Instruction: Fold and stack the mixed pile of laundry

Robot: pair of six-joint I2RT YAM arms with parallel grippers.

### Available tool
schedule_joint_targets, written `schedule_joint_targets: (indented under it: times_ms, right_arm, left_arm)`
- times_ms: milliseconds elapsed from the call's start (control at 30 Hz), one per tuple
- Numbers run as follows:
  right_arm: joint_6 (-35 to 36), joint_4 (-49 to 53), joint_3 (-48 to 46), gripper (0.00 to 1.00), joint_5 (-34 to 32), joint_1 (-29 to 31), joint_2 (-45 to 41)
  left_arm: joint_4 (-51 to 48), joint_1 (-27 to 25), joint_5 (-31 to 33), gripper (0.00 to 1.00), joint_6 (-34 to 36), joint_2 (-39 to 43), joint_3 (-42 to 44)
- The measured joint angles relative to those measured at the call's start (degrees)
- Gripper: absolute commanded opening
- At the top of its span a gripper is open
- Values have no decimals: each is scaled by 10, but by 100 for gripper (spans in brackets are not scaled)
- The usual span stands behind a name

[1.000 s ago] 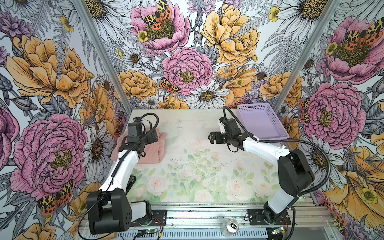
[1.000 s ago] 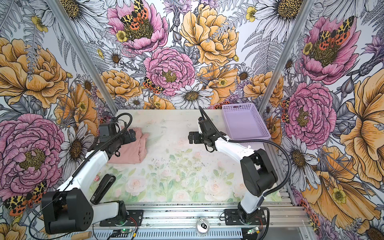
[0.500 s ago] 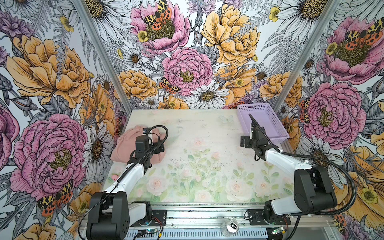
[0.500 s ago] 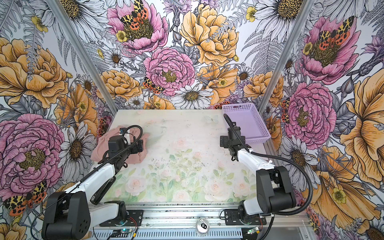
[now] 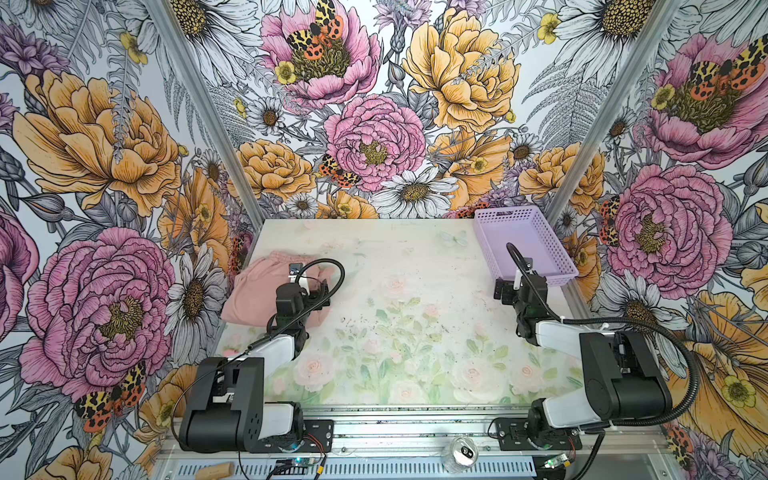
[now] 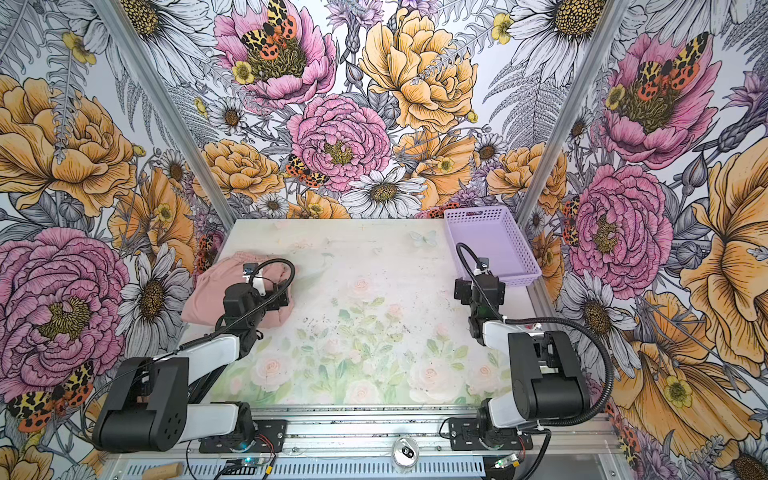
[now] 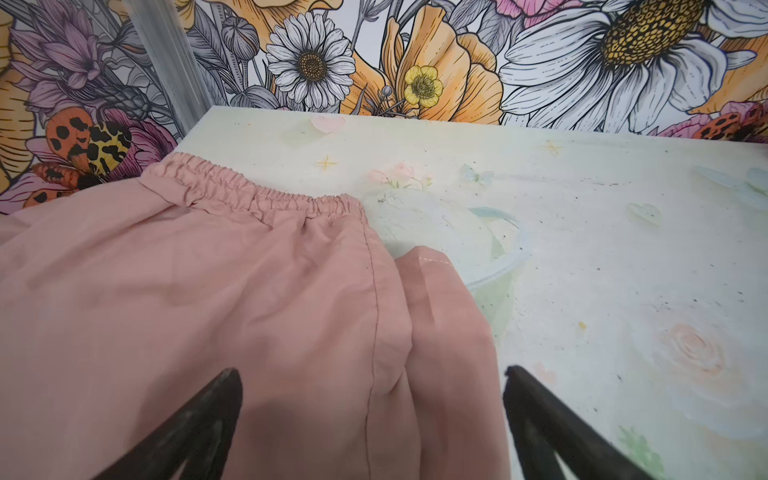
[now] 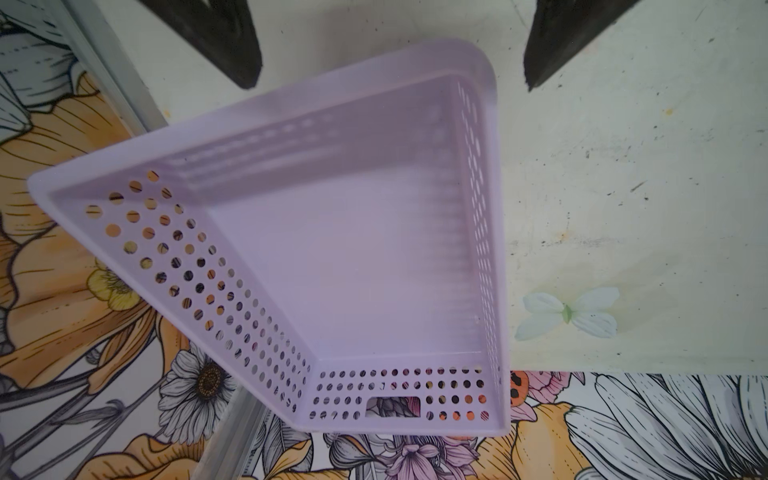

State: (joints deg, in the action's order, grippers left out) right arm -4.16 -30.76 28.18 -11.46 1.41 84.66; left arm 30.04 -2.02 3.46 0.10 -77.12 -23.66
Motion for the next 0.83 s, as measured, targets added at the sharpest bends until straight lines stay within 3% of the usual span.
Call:
schedule_joint_targets:
  times_ms: [333, 833]
  right_arm:
    - [0, -149, -64, 100, -6, -2, 28]
    - [0, -184, -67, 100, -8, -2, 31]
  left_arm:
    - [130, -4, 26, 99, 20, -68, 1]
    - [204, 8, 32, 99, 18, -111, 12]
